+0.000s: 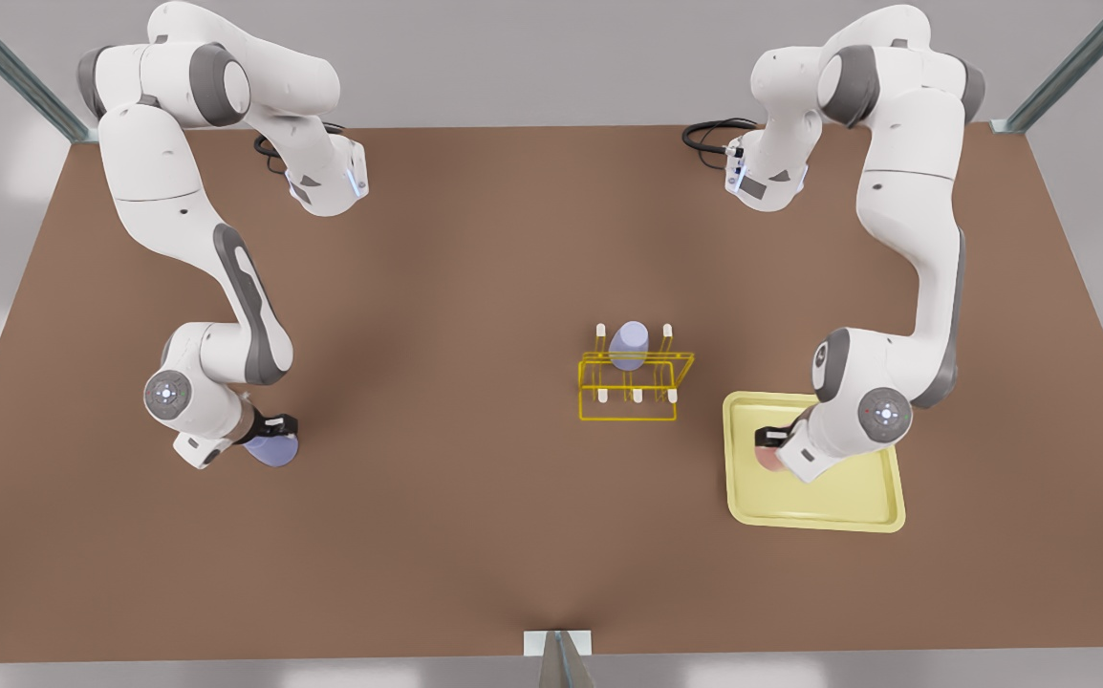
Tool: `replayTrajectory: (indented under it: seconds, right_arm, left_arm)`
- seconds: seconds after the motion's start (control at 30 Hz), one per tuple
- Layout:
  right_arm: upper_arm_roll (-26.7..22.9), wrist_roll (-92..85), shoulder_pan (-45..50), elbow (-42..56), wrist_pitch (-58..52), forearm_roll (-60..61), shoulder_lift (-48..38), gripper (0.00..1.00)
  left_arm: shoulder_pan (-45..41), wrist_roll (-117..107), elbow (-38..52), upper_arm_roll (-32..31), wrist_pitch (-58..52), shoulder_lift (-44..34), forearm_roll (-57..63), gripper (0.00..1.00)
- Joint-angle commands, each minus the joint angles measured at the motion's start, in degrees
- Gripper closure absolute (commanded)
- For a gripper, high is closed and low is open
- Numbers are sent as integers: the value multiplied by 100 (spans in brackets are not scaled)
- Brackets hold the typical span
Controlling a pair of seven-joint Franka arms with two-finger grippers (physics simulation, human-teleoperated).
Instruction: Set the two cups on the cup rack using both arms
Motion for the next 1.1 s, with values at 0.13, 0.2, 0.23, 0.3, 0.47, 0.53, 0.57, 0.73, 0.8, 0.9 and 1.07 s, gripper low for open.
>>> replayTrajectory:
  seconds: [0.13,0.2,0.23,0.3,0.47,0.53,0.57,0.73,0.8,0.9,1.07]
  right_arm:
    - [14,81,-6,9,9,72,-16,25]
    - [23,81,-6,27,9,72,-34,25]
    - [32,81,2,27,9,72,-60,25]
    - [32,72,2,27,9,72,-95,25]
    - [128,72,55,89,-70,63,-324,25]
    - [313,72,46,97,-79,222,-438,25]
    - [400,63,46,124,-87,239,-482,25]
    - [972,2,38,221,-140,740,-667,25]
    - [1297,72,55,247,-140,951,-728,25]
    - [1517,81,380,484,-131,1487,-667,25]
    - [1508,845,1075,1354,-430,2146,-350,25]
  left_arm:
    - [-143,-2031,699,-690,-1336,18,7,14]
    - [-310,-2489,866,-831,-1670,18,7,14]
    - [-380,-2498,989,-831,-2031,9,25,14]
    - [-380,-2761,1060,-989,-2101,9,7,14]
    - [-389,-2876,1095,-1244,-2075,71,-1,14]
    - [-389,-3060,1095,-1341,-2224,62,7,14]
    - [-380,-3095,1165,-1455,-2268,62,7,14]
    - [-451,-3289,1165,-1534,-2172,194,7,14]
    - [-450,-3289,1157,-1534,-1925,282,-2,14]
    - [-442,-3280,1139,-1534,-1776,343,-10,0]
    - [-250,-3140,1366,-1481,-2283,282,51,0]
